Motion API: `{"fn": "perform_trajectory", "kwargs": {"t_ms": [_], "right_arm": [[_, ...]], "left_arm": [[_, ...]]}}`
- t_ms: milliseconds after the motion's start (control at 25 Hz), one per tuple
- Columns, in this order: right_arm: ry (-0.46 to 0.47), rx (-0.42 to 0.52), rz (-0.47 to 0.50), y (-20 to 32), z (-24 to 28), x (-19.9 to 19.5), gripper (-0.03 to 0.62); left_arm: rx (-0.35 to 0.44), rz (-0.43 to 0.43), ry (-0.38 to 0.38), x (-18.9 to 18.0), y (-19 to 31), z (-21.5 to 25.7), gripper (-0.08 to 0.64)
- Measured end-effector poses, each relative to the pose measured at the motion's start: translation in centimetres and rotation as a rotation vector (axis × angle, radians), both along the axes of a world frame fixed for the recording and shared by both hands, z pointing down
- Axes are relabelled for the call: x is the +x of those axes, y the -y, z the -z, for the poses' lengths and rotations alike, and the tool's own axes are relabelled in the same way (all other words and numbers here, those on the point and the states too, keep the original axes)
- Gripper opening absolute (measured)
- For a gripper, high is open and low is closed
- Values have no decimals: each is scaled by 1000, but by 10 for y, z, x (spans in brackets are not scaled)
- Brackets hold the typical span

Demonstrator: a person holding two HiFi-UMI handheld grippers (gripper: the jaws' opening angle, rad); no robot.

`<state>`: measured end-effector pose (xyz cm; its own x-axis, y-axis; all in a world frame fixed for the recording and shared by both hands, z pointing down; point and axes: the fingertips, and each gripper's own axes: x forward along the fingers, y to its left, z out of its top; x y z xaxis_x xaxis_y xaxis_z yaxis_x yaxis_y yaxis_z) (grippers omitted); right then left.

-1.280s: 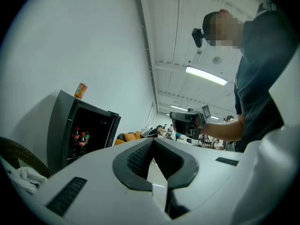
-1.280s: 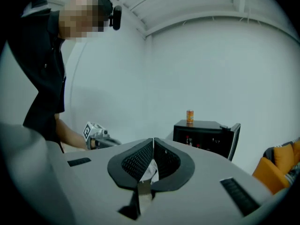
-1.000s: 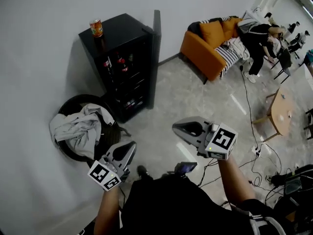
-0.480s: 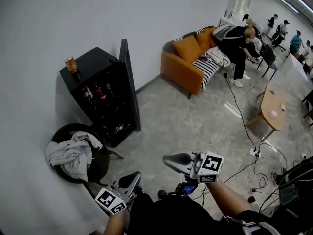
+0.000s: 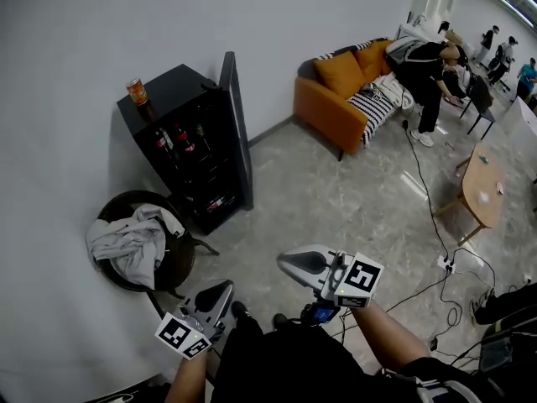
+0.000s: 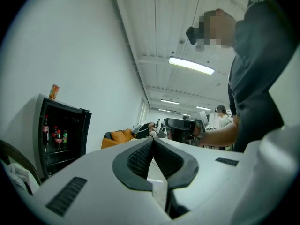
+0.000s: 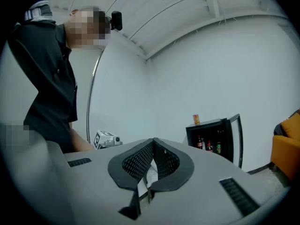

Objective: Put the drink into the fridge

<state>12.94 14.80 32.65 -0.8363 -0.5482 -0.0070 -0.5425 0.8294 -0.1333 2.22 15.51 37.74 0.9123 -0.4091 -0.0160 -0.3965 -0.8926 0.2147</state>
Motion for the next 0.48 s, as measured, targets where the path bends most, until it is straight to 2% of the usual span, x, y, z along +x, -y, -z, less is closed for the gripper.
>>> {"fn": "perform_trajectory", "kwargs": {"t_ms": [120, 240, 360, 480], "right_arm": [[-9, 11, 52, -2, 3, -12, 23], [-20, 13, 76, -8, -1, -8, 23], [5, -12, 58, -9, -5, 3, 23], [-45, -16, 38, -1, -9, 11, 23]], "left_arm": [[-9, 9, 2, -2, 1, -3, 11], [-4, 13, 18, 2, -7, -8, 11], [-10, 16, 16, 6, -15, -15, 9], [-40, 12, 22, 7, -20, -27, 9]]}}
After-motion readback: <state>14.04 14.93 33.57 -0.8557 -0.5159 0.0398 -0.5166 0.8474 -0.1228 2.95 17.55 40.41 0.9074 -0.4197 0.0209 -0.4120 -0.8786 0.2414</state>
